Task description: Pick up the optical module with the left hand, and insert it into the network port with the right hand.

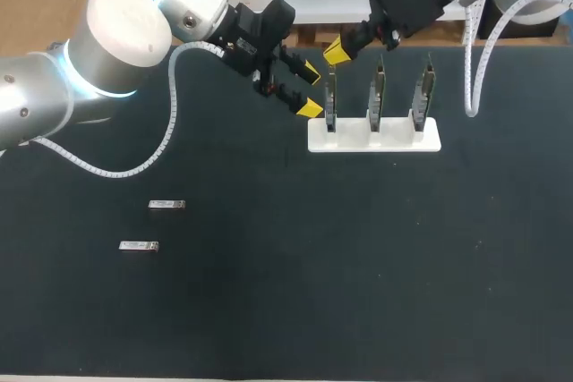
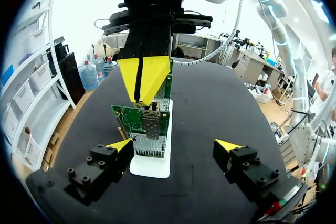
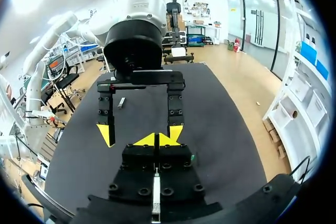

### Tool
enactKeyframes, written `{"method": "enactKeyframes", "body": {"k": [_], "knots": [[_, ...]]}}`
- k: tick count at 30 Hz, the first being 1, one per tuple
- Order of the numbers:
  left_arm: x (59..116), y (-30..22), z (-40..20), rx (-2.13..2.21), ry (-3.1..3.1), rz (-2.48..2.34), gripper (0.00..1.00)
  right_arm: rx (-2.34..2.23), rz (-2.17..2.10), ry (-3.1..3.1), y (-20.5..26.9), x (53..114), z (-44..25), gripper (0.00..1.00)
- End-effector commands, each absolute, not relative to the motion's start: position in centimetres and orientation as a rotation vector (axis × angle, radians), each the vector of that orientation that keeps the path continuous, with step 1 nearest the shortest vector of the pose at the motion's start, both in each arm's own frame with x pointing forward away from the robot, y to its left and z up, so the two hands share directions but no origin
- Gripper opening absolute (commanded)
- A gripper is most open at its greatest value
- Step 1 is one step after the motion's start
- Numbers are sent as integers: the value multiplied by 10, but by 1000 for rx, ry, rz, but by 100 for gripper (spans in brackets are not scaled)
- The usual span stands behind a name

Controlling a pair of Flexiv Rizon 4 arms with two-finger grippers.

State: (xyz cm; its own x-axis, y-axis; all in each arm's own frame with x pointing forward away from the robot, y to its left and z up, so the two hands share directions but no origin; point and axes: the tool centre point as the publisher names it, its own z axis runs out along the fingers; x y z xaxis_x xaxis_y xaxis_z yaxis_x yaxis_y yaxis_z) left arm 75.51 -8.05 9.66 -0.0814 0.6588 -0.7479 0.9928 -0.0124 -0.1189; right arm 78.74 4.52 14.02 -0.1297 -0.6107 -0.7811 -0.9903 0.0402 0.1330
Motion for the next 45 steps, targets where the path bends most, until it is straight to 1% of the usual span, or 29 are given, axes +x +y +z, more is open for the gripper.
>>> {"method": "enactKeyframes", "body": {"k": [1, 36, 45], "knots": [[753, -80, 97, 1708, 1787, -897, 100, -1613, 934, 1800, 45, 789, 133, 0], [753, -80, 97, 1708, 1787, -897, 100, -1603, 934, 1869, 41, 782, 110, 0], [753, -80, 97, 1708, 1787, -897, 100, -1553, 975, 1827, 38, 783, 125, 0]]}}
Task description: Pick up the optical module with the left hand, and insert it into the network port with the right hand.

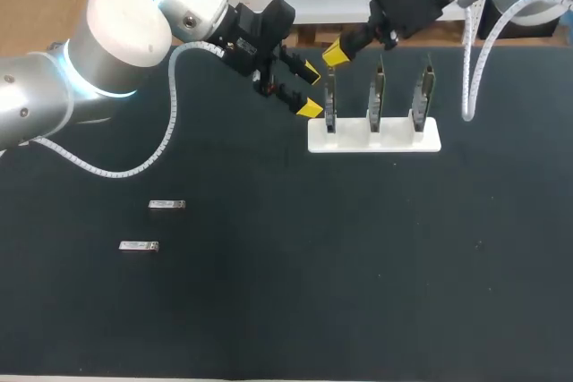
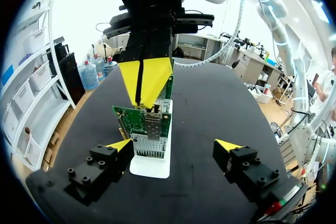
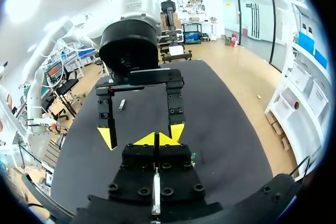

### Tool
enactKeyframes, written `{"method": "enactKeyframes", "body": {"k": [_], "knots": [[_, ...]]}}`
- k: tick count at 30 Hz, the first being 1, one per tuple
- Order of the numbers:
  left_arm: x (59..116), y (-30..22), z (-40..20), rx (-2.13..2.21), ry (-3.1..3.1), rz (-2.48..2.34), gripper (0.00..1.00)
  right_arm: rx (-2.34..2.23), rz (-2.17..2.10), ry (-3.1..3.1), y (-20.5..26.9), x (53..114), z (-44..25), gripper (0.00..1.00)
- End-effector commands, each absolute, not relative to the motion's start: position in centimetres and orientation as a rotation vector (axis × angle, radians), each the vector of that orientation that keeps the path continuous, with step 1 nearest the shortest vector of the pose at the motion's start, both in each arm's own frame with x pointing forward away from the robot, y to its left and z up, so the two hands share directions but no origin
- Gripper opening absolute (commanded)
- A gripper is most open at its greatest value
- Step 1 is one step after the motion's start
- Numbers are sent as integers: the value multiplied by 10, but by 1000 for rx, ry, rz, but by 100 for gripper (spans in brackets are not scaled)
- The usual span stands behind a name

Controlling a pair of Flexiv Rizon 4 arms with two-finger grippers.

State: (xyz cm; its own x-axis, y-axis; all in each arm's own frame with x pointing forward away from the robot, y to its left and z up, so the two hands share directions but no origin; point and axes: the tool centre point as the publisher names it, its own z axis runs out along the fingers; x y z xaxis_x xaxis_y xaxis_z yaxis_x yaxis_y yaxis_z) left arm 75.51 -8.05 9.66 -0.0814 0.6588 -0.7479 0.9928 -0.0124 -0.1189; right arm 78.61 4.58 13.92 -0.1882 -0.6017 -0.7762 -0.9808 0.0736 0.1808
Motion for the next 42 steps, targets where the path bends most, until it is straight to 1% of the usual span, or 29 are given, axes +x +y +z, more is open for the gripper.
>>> {"method": "enactKeyframes", "body": {"k": [1, 13, 18, 24, 33, 42], "knots": [[753, -80, 97, 1708, 1787, -897, 100, -1553, 974, 1817, 38, 783, 128, 0], [753, -80, 97, 1708, 1787, -897, 100, -1491, 1082, 1652, 30, 781, 183, 0], [753, -80, 97, 1708, 1787, -897, 100, -1496, 1009, 1652, 9, 781, 195, 0], [753, -80, 97, 1708, 1787, -897, 100, -1494, 944, 1702, -16, 777, 193, 0], [753, -80, 97, 1708, 1787, -897, 100, -1505, 954, 1729, -44, 767, 189, 0], [753, -80, 97, 1708, 1787, -897, 100, -1546, 950, 1788, -71, 767, 170, 0]]}}
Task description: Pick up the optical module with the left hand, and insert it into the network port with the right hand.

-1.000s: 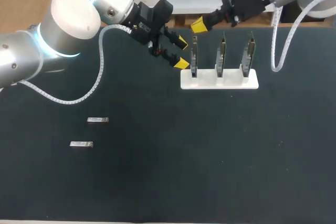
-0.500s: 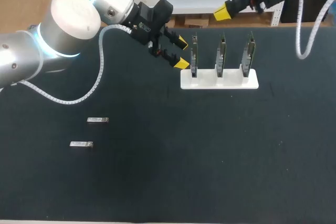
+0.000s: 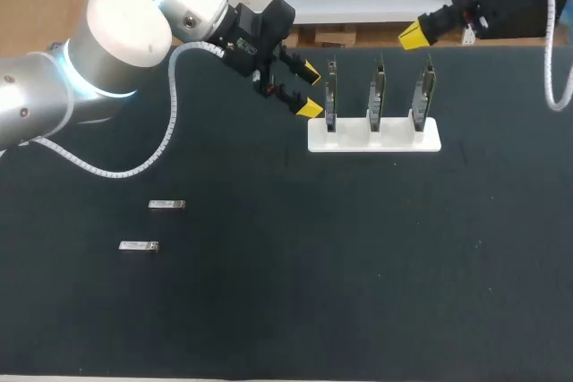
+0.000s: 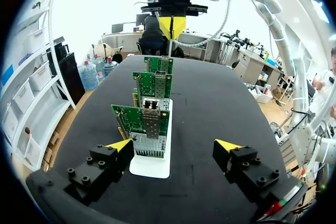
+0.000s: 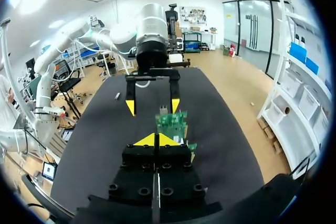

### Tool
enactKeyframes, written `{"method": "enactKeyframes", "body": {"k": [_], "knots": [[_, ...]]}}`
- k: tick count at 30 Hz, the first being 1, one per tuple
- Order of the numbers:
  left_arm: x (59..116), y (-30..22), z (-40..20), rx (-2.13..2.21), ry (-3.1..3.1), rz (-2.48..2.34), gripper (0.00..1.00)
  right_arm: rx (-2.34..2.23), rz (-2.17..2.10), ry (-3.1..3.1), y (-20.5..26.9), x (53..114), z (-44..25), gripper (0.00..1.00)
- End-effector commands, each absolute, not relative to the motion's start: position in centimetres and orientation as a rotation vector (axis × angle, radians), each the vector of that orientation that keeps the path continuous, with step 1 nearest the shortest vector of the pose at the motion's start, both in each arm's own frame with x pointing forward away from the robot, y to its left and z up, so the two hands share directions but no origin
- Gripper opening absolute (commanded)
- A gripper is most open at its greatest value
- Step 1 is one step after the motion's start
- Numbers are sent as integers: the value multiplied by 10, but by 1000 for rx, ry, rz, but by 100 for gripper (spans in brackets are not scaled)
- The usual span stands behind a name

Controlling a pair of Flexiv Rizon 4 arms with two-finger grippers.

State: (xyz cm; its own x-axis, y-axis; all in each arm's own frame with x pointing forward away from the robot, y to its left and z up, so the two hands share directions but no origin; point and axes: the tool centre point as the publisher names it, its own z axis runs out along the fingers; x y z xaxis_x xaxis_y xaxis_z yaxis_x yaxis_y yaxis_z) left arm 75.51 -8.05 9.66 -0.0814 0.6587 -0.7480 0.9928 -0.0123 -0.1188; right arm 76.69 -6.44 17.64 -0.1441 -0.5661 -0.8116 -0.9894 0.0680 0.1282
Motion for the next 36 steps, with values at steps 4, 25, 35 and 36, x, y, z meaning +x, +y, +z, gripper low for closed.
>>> {"method": "enactKeyframes", "body": {"k": [4, 25, 35, 36], "knots": [[753, -80, 97, 1708, 1787, -897, 100, -1561, 957, 1795, -74, 768, 164, 0], [753, -80, 97, 1708, 1787, -897, 100, -1606, 961, 1812, -76, 774, 151, 0], [753, -80, 97, 1708, 1787, -897, 100, -1602, 978, 1811, -69, 774, 146, 0], [753, -80, 97, 1708, 1787, -897, 100, -1601, 976, 1813, -69, 774, 146, 0]]}}
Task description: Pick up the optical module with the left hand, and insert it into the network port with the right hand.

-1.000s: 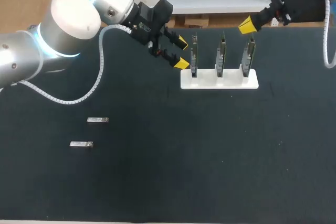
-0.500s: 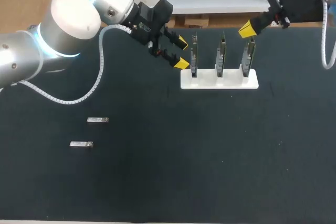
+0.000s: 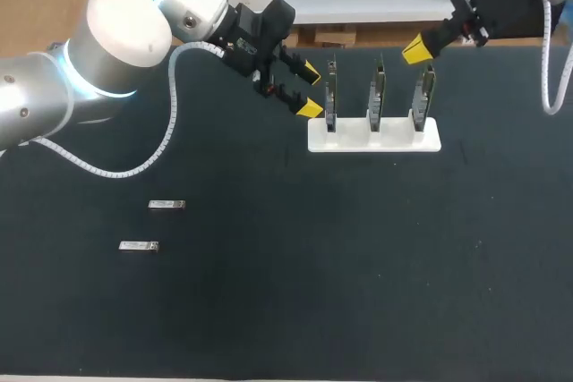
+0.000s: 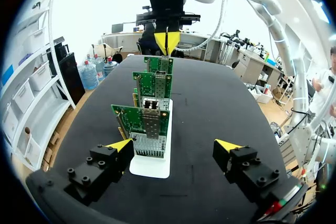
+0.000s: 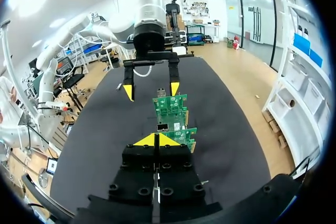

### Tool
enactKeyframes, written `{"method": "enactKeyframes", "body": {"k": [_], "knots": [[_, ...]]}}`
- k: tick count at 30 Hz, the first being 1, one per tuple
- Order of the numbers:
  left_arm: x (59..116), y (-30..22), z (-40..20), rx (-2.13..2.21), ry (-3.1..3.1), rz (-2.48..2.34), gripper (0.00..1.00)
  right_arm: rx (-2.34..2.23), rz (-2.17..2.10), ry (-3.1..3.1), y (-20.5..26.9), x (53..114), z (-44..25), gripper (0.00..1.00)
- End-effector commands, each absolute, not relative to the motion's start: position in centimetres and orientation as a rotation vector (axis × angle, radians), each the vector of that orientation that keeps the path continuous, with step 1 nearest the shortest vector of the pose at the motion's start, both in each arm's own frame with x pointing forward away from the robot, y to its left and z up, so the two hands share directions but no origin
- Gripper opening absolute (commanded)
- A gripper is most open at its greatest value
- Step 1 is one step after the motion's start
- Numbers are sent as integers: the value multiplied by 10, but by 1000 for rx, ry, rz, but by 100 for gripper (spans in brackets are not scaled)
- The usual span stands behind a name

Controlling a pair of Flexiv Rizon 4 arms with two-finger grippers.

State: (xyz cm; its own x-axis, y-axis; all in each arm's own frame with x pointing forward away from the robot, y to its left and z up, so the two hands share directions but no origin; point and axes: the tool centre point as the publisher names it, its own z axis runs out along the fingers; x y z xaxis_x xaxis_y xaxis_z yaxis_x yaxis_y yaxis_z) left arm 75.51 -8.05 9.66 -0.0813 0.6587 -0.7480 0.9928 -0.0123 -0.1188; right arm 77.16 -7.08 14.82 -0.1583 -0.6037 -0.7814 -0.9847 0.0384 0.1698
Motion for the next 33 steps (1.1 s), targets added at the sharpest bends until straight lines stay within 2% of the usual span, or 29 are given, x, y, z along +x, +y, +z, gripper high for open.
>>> {"method": "enactKeyframes", "body": {"k": [1, 24, 25, 26, 27, 33], "knots": [[753, -80, 97, 1708, 1787, -897, 100, -1601, 975, 1815, -68, 774, 145, 0], [753, -80, 97, 1708, 1787, -897, 100, -1624, 940, 1837, -67, 769, 143, 0], [753, -80, 97, 1708, 1787, -897, 100, -1620, 921, 1848, -66, 768, 143, 7], [753, -80, 97, 1708, 1787, -897, 100, -1635, 965, 1846, -66, 768, 143, 94], [753, -80, 97, 1708, 1787, -897, 100, -1631, 950, 1844, -66, 767, 143, 100], [753, -80, 97, 1708, 1787, -897, 100, -1631, 950, 1844, -66, 767, 143, 100]]}}
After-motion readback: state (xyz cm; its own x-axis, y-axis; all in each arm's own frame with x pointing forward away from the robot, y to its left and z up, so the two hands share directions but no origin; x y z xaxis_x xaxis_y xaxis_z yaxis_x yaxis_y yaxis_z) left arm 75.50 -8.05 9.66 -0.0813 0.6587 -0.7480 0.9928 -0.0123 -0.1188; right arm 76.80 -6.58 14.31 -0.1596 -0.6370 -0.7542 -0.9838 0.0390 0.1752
